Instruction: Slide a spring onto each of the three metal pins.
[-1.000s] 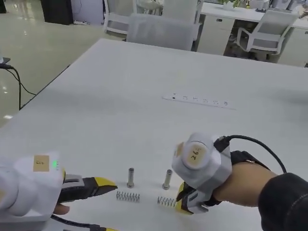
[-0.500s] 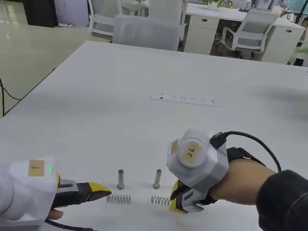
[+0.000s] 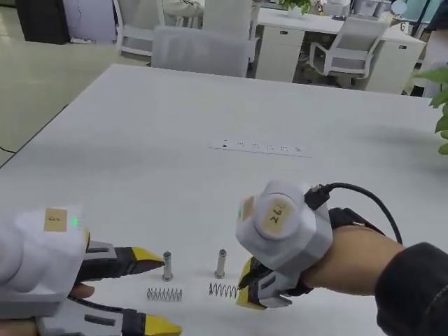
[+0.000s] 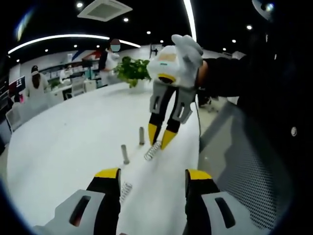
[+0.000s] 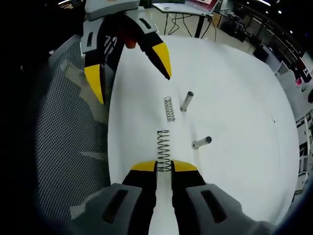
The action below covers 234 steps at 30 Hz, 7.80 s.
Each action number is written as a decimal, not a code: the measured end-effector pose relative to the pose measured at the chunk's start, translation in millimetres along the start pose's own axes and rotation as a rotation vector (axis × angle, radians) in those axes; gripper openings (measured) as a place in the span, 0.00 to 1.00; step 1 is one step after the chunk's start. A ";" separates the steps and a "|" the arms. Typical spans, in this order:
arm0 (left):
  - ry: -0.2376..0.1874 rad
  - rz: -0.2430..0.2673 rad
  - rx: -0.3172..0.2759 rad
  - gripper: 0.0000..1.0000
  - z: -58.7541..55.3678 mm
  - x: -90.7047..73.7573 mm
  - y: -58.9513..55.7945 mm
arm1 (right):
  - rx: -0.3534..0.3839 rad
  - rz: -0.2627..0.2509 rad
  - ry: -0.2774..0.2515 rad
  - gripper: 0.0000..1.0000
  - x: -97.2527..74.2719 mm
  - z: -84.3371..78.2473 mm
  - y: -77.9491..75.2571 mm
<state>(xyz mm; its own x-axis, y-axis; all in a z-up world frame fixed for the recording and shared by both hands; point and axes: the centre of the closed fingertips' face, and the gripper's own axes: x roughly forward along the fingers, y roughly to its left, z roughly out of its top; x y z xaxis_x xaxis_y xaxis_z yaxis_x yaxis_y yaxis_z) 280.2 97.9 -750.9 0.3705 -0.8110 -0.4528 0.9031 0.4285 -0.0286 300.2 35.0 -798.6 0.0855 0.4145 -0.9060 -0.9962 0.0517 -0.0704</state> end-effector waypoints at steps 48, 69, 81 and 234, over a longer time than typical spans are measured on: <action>-0.056 0.023 -0.037 0.35 -4.2 13.1 1.1 | -0.086 0.065 -0.099 0.08 -21.5 34.7 19.7; -0.099 -0.031 0.031 0.12 5.0 14.5 -12.1 | -0.162 0.092 -0.115 0.08 -17.5 44.6 29.1; -0.092 -0.053 0.046 0.04 4.7 16.1 -17.3 | -0.192 0.095 -0.112 0.08 -14.9 42.9 31.6; -0.156 0.160 -0.143 0.47 -11.4 -30.0 13.5 | -0.050 0.051 -0.114 0.08 -41.8 18.4 -6.6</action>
<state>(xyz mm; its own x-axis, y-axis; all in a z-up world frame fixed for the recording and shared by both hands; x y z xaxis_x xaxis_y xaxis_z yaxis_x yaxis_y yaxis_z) 278.9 132.6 -747.8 0.5449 -0.7752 -0.3196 0.7946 0.5991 -0.0984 303.6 34.1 -752.6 0.0338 0.5163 -0.8557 -0.9987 -0.0163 -0.0492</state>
